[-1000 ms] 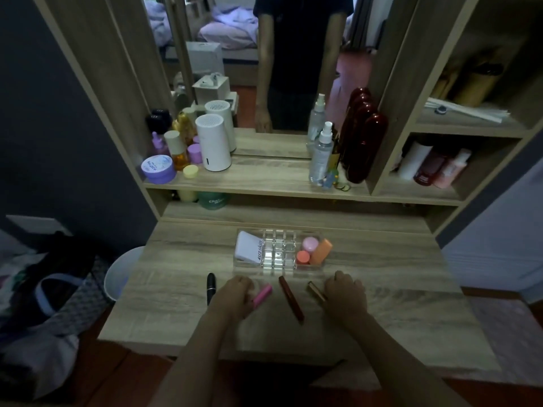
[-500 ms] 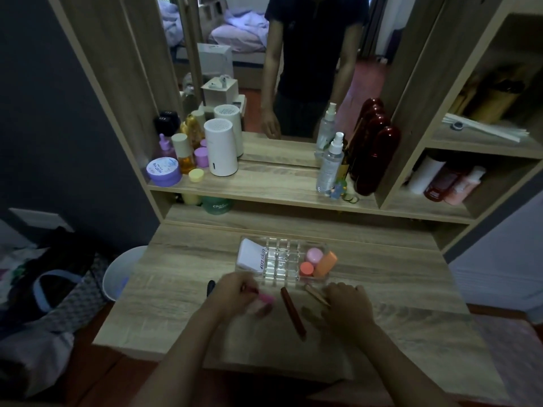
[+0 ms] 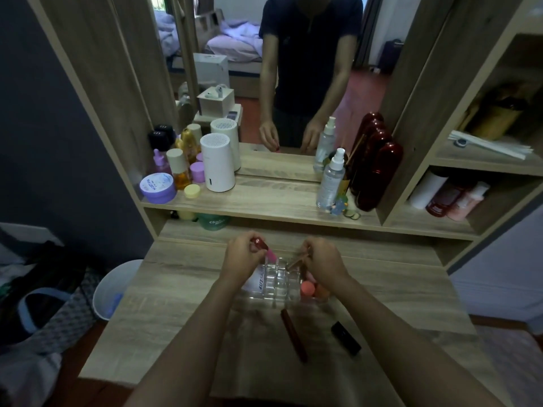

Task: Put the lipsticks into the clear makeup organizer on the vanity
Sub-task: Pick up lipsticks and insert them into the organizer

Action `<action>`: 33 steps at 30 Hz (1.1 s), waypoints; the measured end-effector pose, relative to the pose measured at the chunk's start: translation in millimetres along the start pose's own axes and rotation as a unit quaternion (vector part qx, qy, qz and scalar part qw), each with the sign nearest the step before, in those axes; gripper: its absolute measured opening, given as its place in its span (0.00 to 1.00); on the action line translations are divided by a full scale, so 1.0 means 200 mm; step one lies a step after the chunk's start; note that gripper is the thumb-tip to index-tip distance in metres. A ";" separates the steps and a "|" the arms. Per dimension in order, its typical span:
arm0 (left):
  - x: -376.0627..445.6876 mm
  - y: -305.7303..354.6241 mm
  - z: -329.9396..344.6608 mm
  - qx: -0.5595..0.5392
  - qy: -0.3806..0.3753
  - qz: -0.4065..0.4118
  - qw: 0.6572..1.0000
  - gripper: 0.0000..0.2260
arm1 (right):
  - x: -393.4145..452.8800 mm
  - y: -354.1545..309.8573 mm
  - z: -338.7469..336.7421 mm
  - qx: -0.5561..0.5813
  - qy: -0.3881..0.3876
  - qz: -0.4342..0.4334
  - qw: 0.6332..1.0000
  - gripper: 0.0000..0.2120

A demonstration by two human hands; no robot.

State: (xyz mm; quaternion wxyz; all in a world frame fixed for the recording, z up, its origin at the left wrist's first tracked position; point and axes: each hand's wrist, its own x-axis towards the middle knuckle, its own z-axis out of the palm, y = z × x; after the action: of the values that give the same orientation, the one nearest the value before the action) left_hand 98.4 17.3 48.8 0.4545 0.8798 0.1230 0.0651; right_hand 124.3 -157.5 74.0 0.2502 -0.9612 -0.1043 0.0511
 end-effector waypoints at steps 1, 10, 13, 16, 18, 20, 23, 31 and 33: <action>0.01 0.00 0.01 0.008 -0.002 0.003 1.000 0.10 | 0.02 -0.01 0.01 0.005 0.003 -0.003 1.000 0.08; 0.10 -0.03 0.06 0.050 -0.055 0.019 0.997 0.11 | 0.11 -0.08 0.08 0.005 -0.041 -0.021 0.999 0.08; 0.10 -0.05 0.09 0.061 -0.082 0.017 0.995 0.10 | 0.13 -0.09 0.11 -0.004 -0.061 -0.039 0.997 0.08; 0.11 -0.07 0.11 0.087 -0.088 0.034 0.992 0.10 | 0.14 -0.08 0.16 -0.045 -0.092 -0.063 0.993 0.08; 0.11 -0.07 0.12 0.096 -0.093 0.043 0.990 0.11 | 0.16 -0.07 0.17 -0.060 -0.108 -0.069 0.990 0.08; 0.11 -0.09 0.14 0.104 -0.098 0.049 0.989 0.11 | 0.17 -0.07 0.18 -0.069 -0.112 -0.074 0.989 0.08; 0.11 -0.10 0.15 0.121 -0.102 0.059 0.986 0.11 | 0.18 -0.08 0.19 -0.072 -0.108 -0.088 0.988 0.08; 0.11 -0.13 0.16 0.127 -0.103 0.078 0.984 0.13 | 0.14 -0.05 0.19 -0.035 -0.085 -0.124 0.988 0.16; 0.11 -0.13 0.15 0.122 -0.109 0.084 0.983 0.14 | 0.10 -0.03 0.16 -0.057 -0.054 -0.141 0.987 0.19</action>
State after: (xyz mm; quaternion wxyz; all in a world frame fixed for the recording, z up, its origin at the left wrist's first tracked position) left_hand 122.0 14.2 10.4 0.3473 0.9377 0.0055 -0.0088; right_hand 138.7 -133.2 48.1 0.1941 -0.9452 -0.2553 0.0614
